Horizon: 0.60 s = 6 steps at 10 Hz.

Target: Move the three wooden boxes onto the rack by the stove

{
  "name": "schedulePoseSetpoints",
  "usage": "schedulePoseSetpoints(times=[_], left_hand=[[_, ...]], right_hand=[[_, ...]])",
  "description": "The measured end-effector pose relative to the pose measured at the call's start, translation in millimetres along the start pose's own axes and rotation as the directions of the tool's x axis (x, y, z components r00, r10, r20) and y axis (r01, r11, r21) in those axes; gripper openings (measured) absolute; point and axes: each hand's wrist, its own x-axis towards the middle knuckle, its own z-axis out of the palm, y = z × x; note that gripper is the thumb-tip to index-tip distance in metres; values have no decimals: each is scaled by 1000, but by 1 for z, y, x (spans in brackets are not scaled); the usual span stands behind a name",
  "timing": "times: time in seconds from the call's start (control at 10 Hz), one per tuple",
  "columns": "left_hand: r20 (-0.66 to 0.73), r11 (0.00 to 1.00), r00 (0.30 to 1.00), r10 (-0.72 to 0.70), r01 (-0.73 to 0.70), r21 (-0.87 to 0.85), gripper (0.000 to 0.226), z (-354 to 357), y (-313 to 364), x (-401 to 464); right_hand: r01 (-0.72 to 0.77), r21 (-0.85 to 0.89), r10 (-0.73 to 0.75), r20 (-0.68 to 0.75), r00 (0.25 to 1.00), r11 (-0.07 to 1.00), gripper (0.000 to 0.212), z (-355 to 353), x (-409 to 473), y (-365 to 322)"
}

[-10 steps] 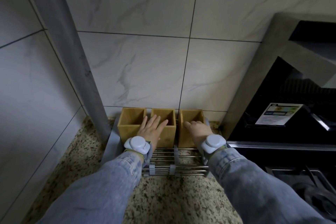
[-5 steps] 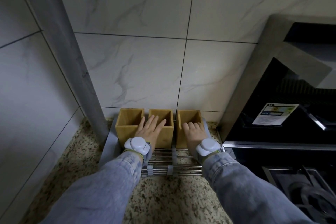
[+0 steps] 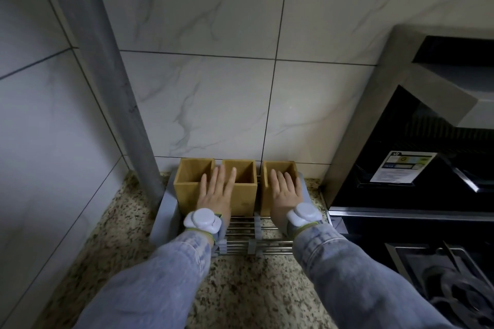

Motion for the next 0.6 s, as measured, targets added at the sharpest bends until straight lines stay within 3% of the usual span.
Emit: schedulePoseSetpoints(times=[0.1, 0.2, 0.3, 0.4, 0.6], left_hand=[[24, 988, 994, -107, 109, -105, 118, 11, -12, -11], [-53, 992, 992, -115, 112, -64, 127, 18, -21, -18], [11, 998, 998, -69, 69, -14, 127, 14, -21, -20], [154, 991, 986, -63, 80, -109, 87, -3, -24, -22], [146, 978, 984, -98, 122, -170, 79, -19, -33, -32]], right_hand=[[13, -10, -14, -51, 999, 1000, 81, 3, -9, -2], [24, -17, -24, -37, 999, 1000, 78, 8, -12, -7], [28, -28, -27, 43, 999, 999, 81, 8, -14, -11], [21, -27, -18, 91, 996, 999, 79, -2, -14, -13], [31, 13, -32, 87, 996, 999, 92, -9, -22, -13]])
